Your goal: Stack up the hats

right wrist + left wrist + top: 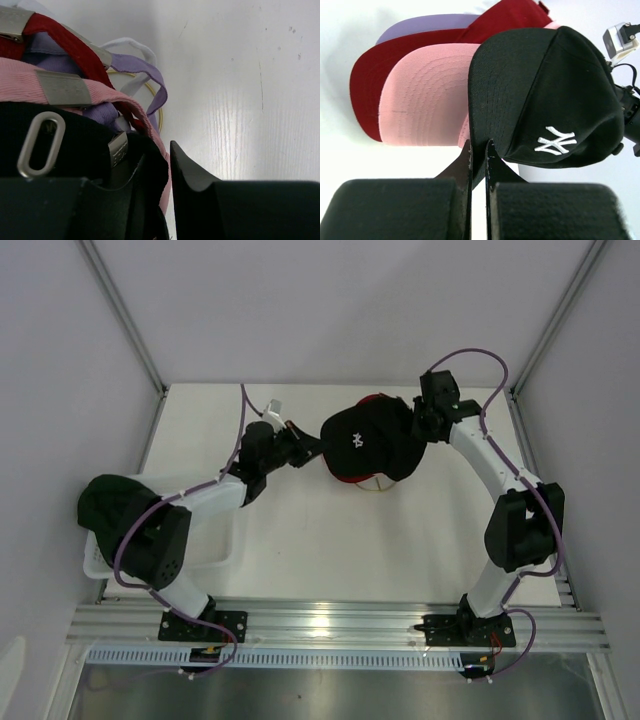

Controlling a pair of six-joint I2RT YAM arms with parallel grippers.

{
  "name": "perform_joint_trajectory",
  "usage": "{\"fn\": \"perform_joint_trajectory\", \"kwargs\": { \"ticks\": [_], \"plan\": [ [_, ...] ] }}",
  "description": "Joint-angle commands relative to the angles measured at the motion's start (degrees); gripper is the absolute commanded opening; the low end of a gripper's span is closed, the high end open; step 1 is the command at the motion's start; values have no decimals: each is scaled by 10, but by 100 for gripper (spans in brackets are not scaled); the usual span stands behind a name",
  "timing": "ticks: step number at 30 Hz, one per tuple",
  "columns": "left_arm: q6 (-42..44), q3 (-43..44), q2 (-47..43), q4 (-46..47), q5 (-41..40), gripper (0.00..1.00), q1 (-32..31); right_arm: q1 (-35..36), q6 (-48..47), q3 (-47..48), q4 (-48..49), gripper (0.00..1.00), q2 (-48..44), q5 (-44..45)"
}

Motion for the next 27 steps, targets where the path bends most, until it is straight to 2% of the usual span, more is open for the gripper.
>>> {"fn": "perform_joint_trajectory", "kwargs": {
  "ticks": [1,10,13,18,22,26,27],
  "plan": [
    [34,-48,42,-134,-82,1,-4,4,3,-18,-25,27,15,-10],
    [83,-43,67,-173,-75,1,-5,-19,3,-20,-17,33,17,-24],
    [100,-43,67,-177,-64,1,-5,-24,-2,-11,-15,41,17,-32],
    [129,-45,28,-184,-58,1,-5,-25,-21,46,-46,62,14,-52],
    [170,-17,-20,-227,-59,9,-5,-26,-40,101,-90,69,4,-64],
    [210,13,-69,-271,-58,32,-5,-25,-50,159,-128,73,-2,-74],
    [214,19,-83,-283,-59,34,-5,-26,-51,170,-135,75,-2,-83]
  ]
}}
